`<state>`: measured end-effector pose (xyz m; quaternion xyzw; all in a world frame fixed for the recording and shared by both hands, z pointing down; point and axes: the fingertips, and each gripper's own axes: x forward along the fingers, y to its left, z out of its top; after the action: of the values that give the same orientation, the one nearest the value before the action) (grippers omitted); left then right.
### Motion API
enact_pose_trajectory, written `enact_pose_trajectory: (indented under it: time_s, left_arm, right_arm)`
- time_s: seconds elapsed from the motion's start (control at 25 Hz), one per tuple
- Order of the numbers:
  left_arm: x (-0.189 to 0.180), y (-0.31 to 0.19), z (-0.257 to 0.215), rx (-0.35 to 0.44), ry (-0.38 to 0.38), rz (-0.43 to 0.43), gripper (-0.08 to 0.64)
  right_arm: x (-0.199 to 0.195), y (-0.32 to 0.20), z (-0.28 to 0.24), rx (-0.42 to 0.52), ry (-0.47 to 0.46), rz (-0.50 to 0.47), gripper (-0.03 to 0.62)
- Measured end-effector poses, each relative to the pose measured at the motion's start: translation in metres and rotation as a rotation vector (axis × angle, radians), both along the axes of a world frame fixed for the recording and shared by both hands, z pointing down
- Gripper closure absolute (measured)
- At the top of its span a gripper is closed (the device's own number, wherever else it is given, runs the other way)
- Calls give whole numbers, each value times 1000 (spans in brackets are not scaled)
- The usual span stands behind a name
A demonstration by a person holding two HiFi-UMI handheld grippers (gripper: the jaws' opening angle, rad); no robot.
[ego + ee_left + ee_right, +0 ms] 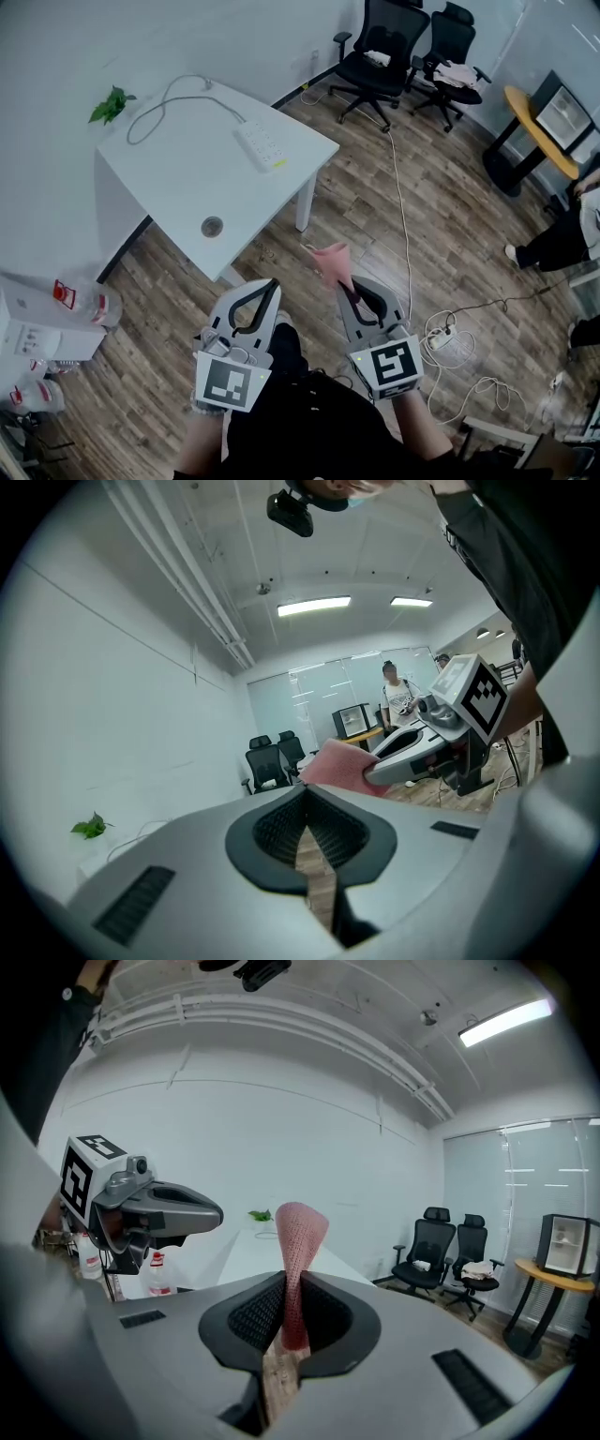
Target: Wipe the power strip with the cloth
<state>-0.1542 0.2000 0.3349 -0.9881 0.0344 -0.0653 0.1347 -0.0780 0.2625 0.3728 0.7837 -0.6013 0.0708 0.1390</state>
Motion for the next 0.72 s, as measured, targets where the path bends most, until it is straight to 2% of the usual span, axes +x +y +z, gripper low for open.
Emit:
enact_pose_trajectory:
  time_s: [0.16,0.32,0.72]
  left_arm:
    - [22,-27,-2,-5,1,-3,546]
    - [43,-56,-6,-8,10,2,546]
    - [91,-126,-18,-14,23,-5,546]
  right_arm:
    - [23,-30,-7,-10,12,-8,532]
    - [45,-61,-15,21,4,2,532]
    - [95,-130,-26,-2,36,-7,532]
